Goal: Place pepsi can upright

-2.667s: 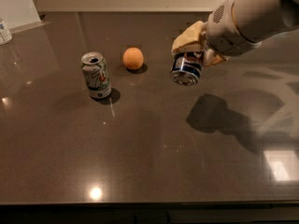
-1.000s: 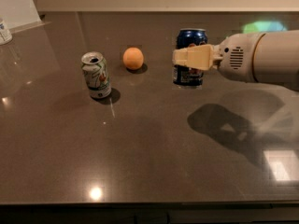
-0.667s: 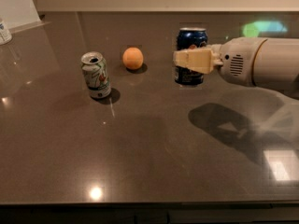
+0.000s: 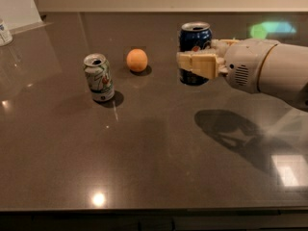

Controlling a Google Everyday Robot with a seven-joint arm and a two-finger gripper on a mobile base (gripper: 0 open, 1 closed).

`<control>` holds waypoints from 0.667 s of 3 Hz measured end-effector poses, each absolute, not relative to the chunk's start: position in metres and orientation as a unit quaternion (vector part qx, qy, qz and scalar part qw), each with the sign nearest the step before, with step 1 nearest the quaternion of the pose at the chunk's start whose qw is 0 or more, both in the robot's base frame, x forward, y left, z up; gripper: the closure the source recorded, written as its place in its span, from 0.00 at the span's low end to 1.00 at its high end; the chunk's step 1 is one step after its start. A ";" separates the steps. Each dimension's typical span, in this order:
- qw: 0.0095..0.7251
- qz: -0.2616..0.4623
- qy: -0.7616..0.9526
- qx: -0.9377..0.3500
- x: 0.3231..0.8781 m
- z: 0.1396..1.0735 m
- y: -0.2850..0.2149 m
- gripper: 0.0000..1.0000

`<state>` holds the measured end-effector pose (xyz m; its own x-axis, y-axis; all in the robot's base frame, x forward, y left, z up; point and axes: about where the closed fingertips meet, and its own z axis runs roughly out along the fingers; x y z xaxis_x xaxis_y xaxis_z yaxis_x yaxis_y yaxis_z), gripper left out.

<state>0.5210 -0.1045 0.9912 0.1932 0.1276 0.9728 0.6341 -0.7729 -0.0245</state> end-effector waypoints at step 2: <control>0.218 -0.590 -0.265 -0.731 0.523 0.993 -0.102 1.00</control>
Offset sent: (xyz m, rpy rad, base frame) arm 0.0055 -0.0013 0.0013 0.0107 -0.0546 0.0151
